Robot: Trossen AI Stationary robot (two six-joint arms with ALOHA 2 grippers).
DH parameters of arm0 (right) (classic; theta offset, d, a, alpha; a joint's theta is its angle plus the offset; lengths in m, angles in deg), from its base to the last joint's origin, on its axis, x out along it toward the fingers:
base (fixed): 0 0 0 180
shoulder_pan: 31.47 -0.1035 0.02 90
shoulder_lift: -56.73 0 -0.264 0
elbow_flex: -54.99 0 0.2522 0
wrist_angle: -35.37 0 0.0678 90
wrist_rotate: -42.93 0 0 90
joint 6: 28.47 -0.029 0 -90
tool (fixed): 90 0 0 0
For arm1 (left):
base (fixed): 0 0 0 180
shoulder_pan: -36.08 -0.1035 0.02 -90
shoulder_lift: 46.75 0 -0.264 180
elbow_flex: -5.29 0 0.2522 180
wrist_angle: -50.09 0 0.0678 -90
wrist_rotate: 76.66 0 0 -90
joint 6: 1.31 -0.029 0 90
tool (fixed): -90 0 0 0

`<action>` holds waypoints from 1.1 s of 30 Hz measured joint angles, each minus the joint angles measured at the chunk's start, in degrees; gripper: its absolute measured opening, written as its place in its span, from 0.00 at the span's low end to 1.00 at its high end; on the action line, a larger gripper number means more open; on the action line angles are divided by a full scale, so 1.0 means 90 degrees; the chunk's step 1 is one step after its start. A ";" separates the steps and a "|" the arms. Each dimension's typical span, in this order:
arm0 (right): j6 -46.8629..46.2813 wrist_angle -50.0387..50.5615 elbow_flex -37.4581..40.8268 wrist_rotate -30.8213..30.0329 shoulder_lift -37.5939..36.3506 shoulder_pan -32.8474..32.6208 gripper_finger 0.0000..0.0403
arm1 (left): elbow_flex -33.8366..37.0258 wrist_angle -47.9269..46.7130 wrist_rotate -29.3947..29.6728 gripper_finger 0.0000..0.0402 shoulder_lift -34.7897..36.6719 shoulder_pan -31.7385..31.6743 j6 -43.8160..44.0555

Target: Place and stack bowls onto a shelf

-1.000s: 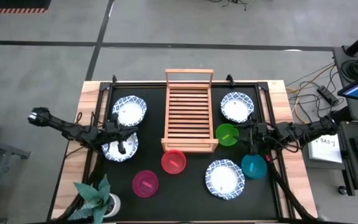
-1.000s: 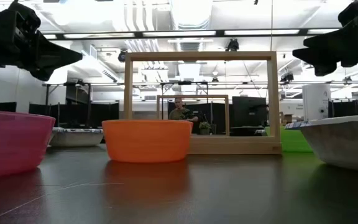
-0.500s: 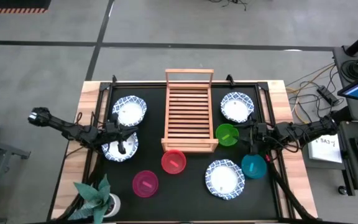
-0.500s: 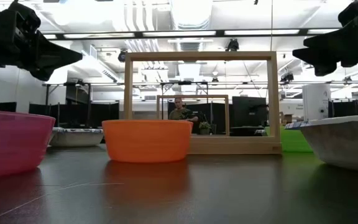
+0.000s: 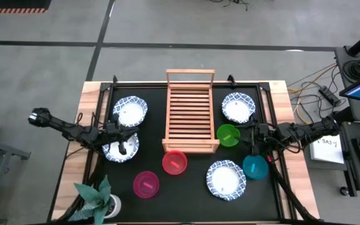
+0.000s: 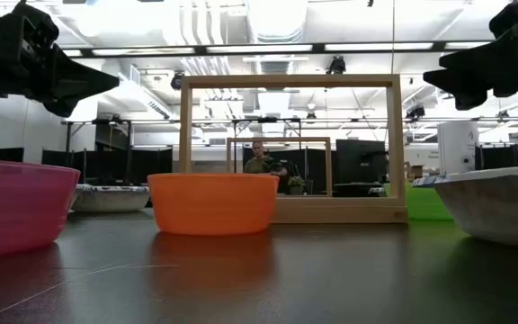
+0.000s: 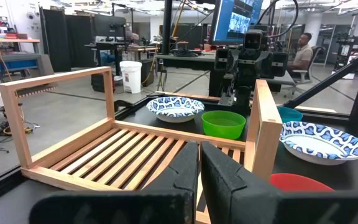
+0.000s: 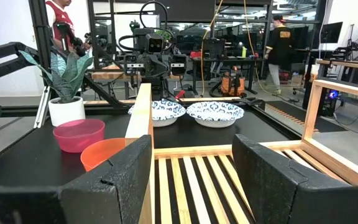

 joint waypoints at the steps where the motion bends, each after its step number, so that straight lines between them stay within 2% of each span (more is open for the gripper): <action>1: 0.0000 0.0000 0.0000 -0.0001 0.0001 0.0001 0.53 | 0.0002 0.0000 -0.0002 0.00 0.0000 -0.0002 0.0000; 10: 0.0000 0.0000 0.0000 0.0001 0.0000 -0.0001 0.53 | 0.0001 0.0000 0.0000 0.00 0.0000 -0.0002 -0.0044; 15: 0.0000 -0.0013 0.0000 -0.0001 0.0002 0.0001 0.53 | 0.0002 0.0034 0.0000 0.00 0.0002 0.0000 -0.0792; 18: -0.0051 -0.0045 0.0000 -0.0001 0.0001 0.0001 0.53 | 0.0001 0.0032 0.0002 0.00 0.0001 -0.0002 -0.0844; 25: -0.2142 -0.1279 0.0000 -0.0016 0.0002 0.0001 0.53 | 0.0000 0.0045 0.0000 0.00 0.0002 0.0000 -0.0781; 27: -0.2365 -0.1498 0.0000 -0.0015 0.0033 0.0001 0.53 | 0.0002 0.0152 -0.0004 0.00 0.0000 0.0000 -0.0402; 31: -0.2597 -0.1483 -0.0203 -0.0319 0.0300 0.0001 0.53 | 0.0002 0.0841 -0.0094 0.00 -0.0002 -0.0005 0.1919; 33: -0.2669 -0.1288 -0.0535 -0.0620 0.0601 0.0003 0.53 | 0.0002 0.1178 0.0014 0.00 -0.0002 -0.0015 0.2291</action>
